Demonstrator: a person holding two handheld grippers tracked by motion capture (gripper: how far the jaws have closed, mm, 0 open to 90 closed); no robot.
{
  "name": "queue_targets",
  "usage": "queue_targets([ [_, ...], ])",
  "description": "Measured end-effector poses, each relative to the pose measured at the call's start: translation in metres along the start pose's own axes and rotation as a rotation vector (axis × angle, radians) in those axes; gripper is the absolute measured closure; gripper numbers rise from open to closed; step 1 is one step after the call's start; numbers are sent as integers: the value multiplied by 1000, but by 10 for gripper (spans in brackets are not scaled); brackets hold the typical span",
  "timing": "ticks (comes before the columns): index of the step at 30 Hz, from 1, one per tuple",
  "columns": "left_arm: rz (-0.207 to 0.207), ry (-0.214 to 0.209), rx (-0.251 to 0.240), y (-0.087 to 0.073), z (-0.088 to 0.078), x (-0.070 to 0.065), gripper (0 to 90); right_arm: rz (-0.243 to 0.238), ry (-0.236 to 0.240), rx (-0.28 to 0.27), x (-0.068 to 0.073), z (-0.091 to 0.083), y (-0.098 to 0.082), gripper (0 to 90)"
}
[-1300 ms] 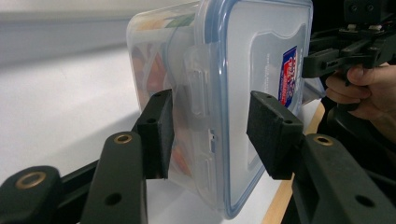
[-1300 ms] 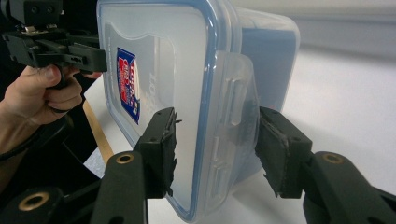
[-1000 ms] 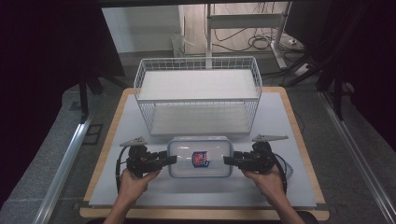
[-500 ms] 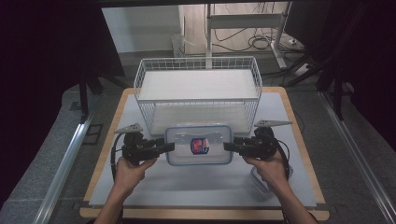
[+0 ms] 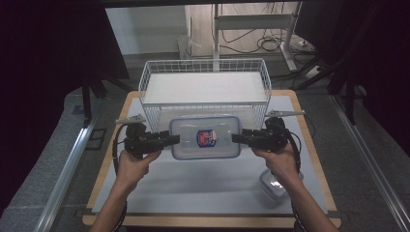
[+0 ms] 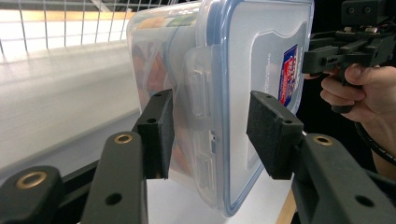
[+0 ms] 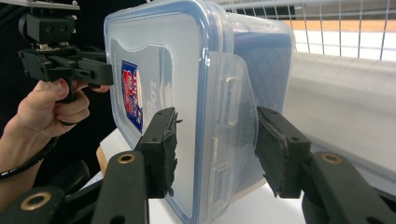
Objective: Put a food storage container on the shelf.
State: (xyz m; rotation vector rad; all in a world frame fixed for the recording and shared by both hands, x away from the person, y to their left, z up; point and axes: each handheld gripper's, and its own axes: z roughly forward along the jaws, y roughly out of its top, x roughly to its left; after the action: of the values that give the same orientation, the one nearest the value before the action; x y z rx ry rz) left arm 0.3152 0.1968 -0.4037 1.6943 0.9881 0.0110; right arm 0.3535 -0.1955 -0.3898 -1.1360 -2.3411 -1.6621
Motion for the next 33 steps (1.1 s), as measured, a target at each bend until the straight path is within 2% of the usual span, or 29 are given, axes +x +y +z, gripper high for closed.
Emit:
queue_targets([
  [21, 2, -9, -35, 45, -13, 2, 527, -12, 8, -46, 7, -4, 49, 508],
  [33, 12, -2, -40, 81, -17, 4, 526, -11, 6, -72, 7, -4, 79, 508],
])
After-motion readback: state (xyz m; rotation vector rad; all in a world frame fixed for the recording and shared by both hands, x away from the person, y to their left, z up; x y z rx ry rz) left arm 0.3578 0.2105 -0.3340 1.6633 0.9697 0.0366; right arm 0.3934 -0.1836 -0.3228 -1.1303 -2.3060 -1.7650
